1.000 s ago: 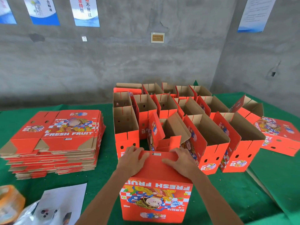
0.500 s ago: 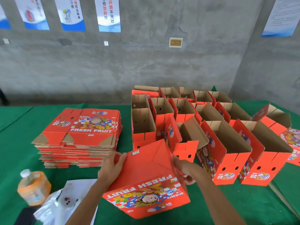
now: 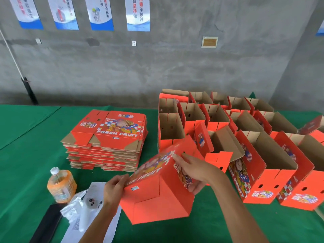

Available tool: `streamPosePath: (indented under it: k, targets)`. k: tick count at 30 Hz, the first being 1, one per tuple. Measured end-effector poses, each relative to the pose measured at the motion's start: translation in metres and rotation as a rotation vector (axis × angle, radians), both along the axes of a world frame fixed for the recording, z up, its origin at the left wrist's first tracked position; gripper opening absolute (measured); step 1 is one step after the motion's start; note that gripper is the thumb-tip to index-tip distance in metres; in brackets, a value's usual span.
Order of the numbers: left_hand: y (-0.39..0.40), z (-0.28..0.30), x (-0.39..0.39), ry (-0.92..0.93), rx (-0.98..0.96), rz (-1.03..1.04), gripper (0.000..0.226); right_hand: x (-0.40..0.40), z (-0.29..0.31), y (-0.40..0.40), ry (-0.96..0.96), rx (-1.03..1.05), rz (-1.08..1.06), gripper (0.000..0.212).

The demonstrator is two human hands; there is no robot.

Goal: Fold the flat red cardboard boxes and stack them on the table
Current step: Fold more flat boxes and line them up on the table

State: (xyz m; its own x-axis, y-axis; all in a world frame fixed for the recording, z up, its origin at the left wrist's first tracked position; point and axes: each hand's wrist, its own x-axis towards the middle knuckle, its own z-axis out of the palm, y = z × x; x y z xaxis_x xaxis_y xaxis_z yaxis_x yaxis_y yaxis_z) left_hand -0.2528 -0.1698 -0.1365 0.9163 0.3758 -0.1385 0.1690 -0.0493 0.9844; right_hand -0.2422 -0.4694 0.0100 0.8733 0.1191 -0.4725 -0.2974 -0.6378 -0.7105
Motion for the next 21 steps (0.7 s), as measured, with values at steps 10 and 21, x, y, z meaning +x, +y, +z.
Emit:
streamPosePath:
  k: [10, 21]
  targets:
    - [-0.085, 0.031, -0.001, 0.038, -0.147, -0.388, 0.044, -0.039, -0.045, 0.027, -0.472, -0.333, 0.252, 0.044]
    - [-0.126, 0.003, -0.021, -0.107, -0.075, -0.499, 0.1, -0.087, -0.173, 0.039, -0.558, -0.527, 0.05, 0.053]
